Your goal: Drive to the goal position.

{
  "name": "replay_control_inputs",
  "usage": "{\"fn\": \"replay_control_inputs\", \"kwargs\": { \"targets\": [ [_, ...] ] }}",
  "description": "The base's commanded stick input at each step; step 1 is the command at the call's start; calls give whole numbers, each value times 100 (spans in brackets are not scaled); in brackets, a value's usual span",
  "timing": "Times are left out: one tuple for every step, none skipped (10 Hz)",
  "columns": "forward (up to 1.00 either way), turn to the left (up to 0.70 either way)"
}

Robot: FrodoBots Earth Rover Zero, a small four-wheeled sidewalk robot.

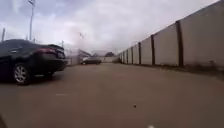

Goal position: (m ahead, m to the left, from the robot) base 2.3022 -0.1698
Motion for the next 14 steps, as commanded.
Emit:
{"fn": "replay_control_inputs", "kwargs": {
  "targets": [
    [50,0],
    [50,0],
    [50,0],
    [50,0],
    [50,0],
    [50,0],
    [50,0],
    [50,0],
    [50,0],
    [50,0],
    [50,0],
    [50,0],
    [50,0],
    [50,0]
  ]
}}
